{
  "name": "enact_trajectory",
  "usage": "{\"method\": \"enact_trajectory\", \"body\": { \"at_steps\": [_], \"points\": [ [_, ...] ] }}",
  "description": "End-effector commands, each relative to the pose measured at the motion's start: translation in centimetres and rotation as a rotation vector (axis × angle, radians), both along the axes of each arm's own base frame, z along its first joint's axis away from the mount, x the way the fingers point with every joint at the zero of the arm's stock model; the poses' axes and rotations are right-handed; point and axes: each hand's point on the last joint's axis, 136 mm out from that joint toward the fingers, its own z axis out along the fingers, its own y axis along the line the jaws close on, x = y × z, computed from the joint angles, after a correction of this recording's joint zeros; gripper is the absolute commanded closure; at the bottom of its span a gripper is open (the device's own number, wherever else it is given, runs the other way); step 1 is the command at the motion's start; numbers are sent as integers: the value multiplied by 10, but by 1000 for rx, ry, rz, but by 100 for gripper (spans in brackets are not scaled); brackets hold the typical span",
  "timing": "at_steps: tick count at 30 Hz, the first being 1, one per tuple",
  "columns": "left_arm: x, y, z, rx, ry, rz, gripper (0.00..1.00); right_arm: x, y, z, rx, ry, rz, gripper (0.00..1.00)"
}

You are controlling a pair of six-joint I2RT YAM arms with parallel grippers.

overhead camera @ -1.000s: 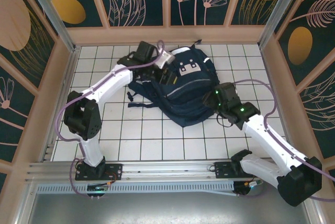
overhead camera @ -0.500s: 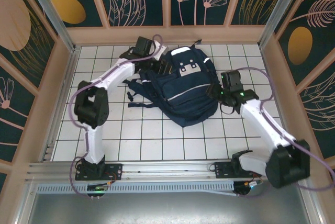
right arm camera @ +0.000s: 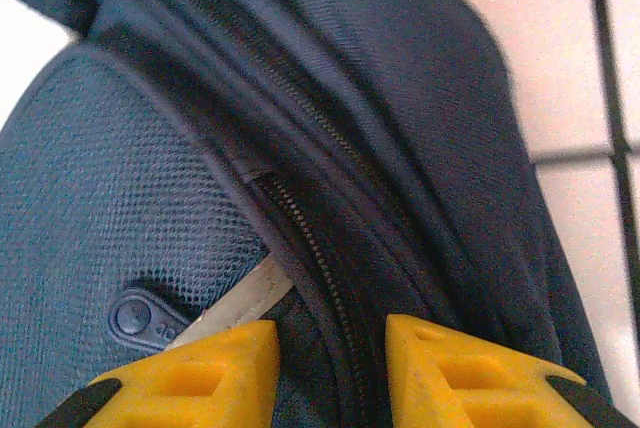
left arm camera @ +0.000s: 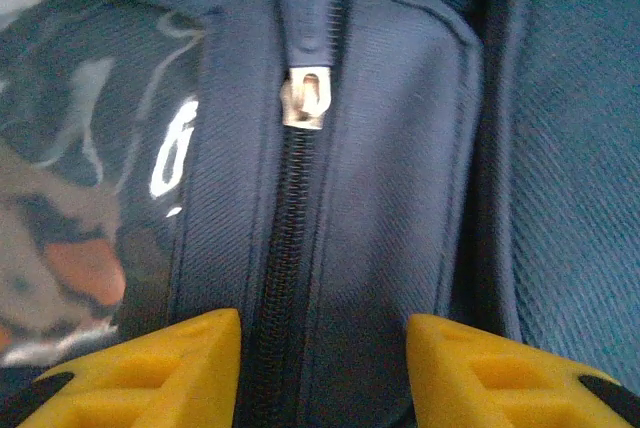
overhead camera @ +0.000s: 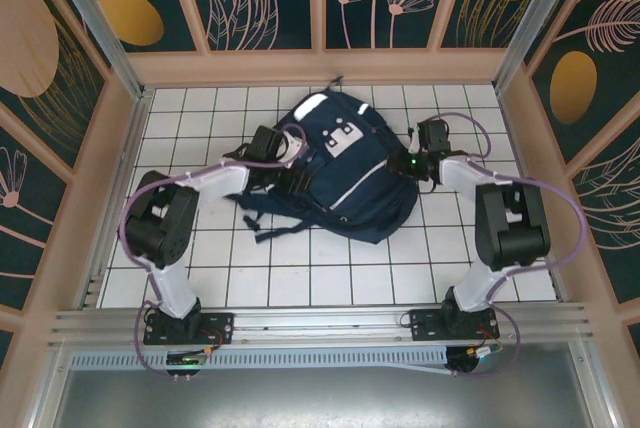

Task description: Pack books, pencil case, and school supplies into a backpack

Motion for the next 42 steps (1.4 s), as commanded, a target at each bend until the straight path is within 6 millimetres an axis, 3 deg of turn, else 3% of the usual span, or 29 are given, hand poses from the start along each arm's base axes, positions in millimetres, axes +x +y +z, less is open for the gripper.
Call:
{"method": "enact_trajectory", "body": {
  "at_steps": [1, 3, 7, 10, 13, 17, 21, 22, 24, 30, 34, 40, 42],
  "points": [
    [-109, -1, -40, 71, 309, -89, 56, 37, 34, 24, 120, -137, 117, 66],
    [-119, -5, -25, 46, 285, -105, 56, 52, 43, 22, 151, -147, 103, 64],
    [-107, -7, 20, 46, 154, -163, 56, 76, 59, 28, 235, -147, 54, 61],
    [-108, -34, 77, -23, 0, -404, 56, 83, 66, 42, 368, -96, 1, 58],
    [-100, -40, 92, 19, -182, -539, 54, 76, 57, 67, 349, -110, -48, 51],
    [-75, -48, 80, 107, -283, -617, 53, 42, 17, 86, 207, -111, -162, 46],
    [-79, -64, 55, 183, -291, -804, 49, -13, -17, 91, 6, -139, -155, 42],
    [-85, -67, 42, 192, -267, -866, 48, -26, -20, 93, -20, -155, -139, 40],
    [-92, -77, 35, 169, -257, -936, 46, -55, -30, 100, -66, -200, -124, 37],
    [-70, -93, 14, 301, -412, -896, 46, -113, -55, 119, -36, -258, -245, 31],
    [-64, -96, 6, 348, -467, -883, 48, -132, -44, 119, 94, -246, -255, 33],
    [-71, -105, 6, 309, -550, -913, 51, -153, -3, 85, 182, -87, -117, 36],
    [-72, -103, 1, 316, -548, -912, 57, -161, 10, 79, 212, -20, -66, 36]
  ]
}}
